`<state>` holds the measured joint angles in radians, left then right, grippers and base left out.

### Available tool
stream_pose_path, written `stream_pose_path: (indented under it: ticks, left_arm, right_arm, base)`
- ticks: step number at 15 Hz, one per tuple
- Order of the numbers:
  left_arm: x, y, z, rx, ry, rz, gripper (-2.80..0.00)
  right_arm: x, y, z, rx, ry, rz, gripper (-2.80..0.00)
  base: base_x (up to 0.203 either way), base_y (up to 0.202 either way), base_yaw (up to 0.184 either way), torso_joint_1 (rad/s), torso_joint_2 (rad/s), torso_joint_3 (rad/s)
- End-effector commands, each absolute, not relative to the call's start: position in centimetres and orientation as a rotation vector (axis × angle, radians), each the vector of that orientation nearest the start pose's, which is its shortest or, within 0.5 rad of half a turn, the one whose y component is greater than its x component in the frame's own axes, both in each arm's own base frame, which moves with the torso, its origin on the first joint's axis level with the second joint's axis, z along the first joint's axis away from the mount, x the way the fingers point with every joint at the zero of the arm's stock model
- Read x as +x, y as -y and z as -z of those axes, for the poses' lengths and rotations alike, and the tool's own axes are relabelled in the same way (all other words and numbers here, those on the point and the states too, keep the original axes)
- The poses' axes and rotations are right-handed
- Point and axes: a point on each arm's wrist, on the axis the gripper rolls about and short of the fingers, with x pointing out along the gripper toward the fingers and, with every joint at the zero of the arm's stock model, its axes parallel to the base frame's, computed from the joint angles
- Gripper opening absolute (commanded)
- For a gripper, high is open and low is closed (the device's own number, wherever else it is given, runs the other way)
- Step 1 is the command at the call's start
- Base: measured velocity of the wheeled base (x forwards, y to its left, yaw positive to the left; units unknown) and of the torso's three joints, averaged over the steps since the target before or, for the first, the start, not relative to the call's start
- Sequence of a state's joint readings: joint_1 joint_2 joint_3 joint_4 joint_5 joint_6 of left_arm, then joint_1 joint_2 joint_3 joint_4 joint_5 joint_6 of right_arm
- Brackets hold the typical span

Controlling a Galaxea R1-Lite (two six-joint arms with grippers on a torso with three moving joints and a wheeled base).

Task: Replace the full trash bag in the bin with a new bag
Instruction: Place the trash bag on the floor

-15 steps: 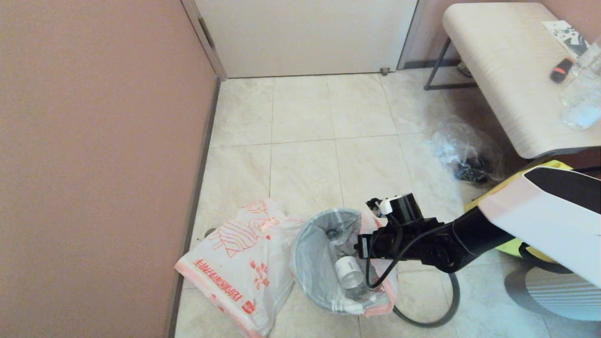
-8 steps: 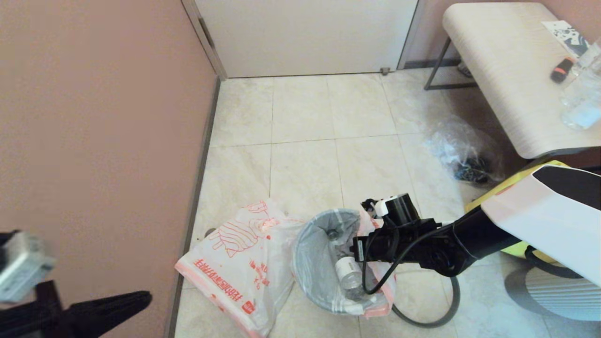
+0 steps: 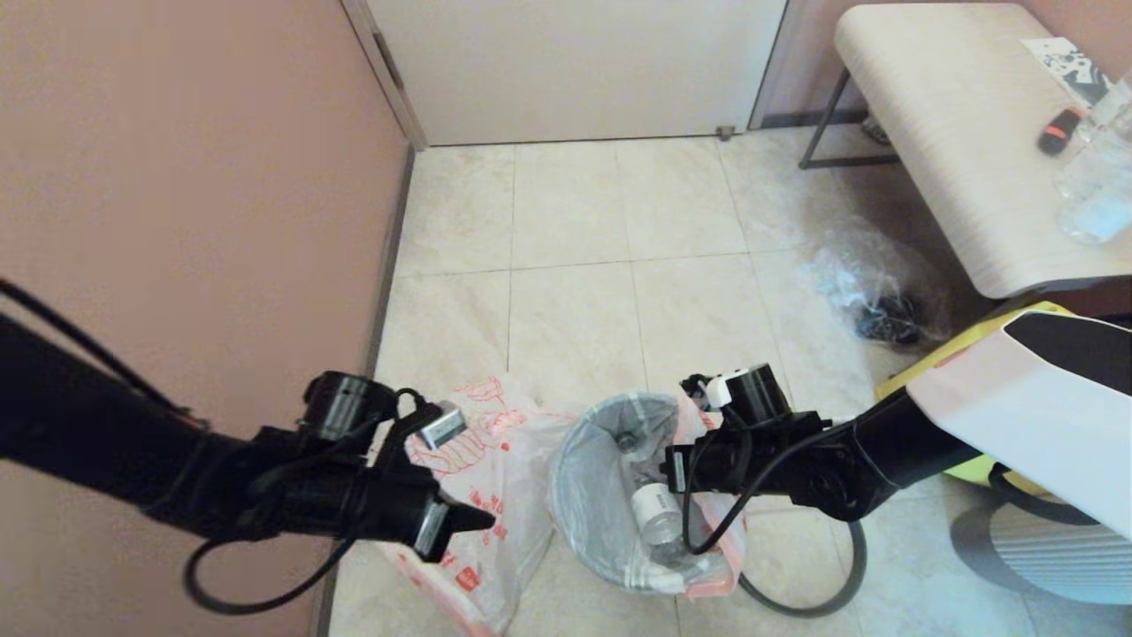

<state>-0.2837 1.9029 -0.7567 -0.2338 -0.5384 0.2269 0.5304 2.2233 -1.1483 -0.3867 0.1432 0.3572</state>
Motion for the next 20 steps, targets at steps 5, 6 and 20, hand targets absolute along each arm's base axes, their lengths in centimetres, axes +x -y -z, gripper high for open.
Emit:
stream_pose_path:
  ticks: [5, 6, 20]
  left_arm:
    - [37.3, 15.3, -2.0, -0.061, -0.86, 0.829, -2.8]
    - [38.0, 15.3, -1.8, -0.062, -0.853, 0.801, -2.8]
    - [35.6, 15.5, -2.1, -0.04, -0.811, 0.713, 0.0]
  right_arm:
    - [35.1, -21.5, -4.8, 0.189, -0.812, -0.52, -2.8]
    - [34.8, -21.7, -4.8, 0.185, -0.815, -0.526, -2.8]
    - [34.8, -21.5, -4.7, 0.186, -0.814, -0.524, -2.8]
  base:
    - [0.0, 0.0, 0.0, 0.0, 0.0, 0.0]
    - [0.0, 0.0, 0.0, 0.0, 0.0, 0.0]
    - [0.0, 0.0, 0.0, 0.0, 0.0, 0.0]
